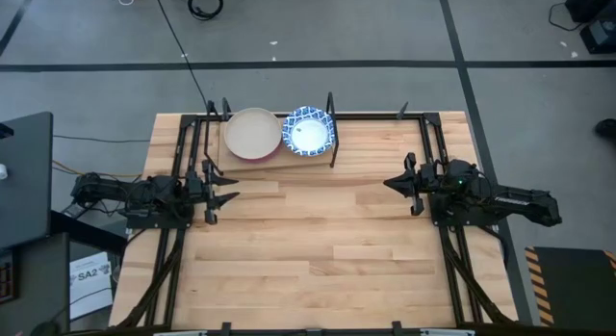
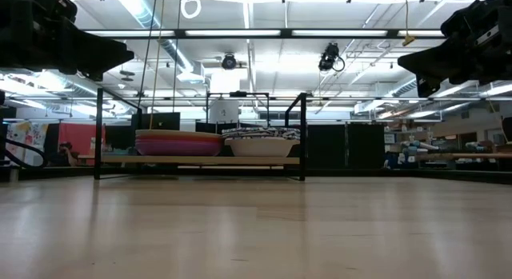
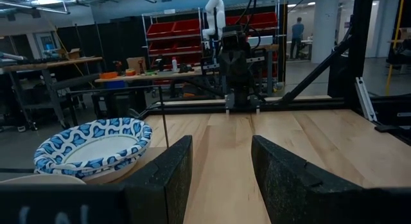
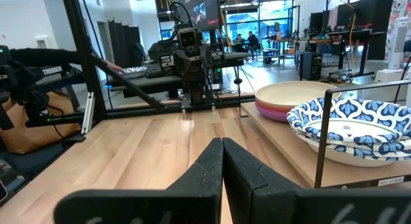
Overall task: Place and stack plates onto a shelf
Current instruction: Return to Home Position
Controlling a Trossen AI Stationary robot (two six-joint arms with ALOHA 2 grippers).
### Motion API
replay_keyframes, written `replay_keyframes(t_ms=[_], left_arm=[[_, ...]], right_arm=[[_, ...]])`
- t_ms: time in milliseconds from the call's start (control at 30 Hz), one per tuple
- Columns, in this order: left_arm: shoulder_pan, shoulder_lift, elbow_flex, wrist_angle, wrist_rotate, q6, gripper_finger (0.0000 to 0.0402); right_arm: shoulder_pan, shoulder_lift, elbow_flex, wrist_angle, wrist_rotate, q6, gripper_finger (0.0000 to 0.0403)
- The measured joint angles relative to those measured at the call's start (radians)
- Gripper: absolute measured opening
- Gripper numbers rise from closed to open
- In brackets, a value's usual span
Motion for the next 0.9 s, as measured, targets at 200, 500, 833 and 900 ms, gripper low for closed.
replay_keyframes(t_ms=[200,500,833,900], left_arm=[[0.000,0.000,0.000,0.000,0.000,0.000,0.0167],[0.000,-0.019,0.000,0.007,0.000,0.000,0.0167],[0.000,-0.018,0.000,0.002,0.000,0.000,0.0167],[0.000,-0.018,0.000,0.001,0.000,0.000,0.0167]], right_arm=[[0.000,0.000,0.000,0.000,0.000,0.000,0.0014],[0.000,0.000,0.000,0.000,0.000,0.000,0.0014],[0.000,0.000,0.000,0.000,0.000,0.000,0.0014],[0.000,0.000,0.000,0.000,0.000,0.000,0.0014]])
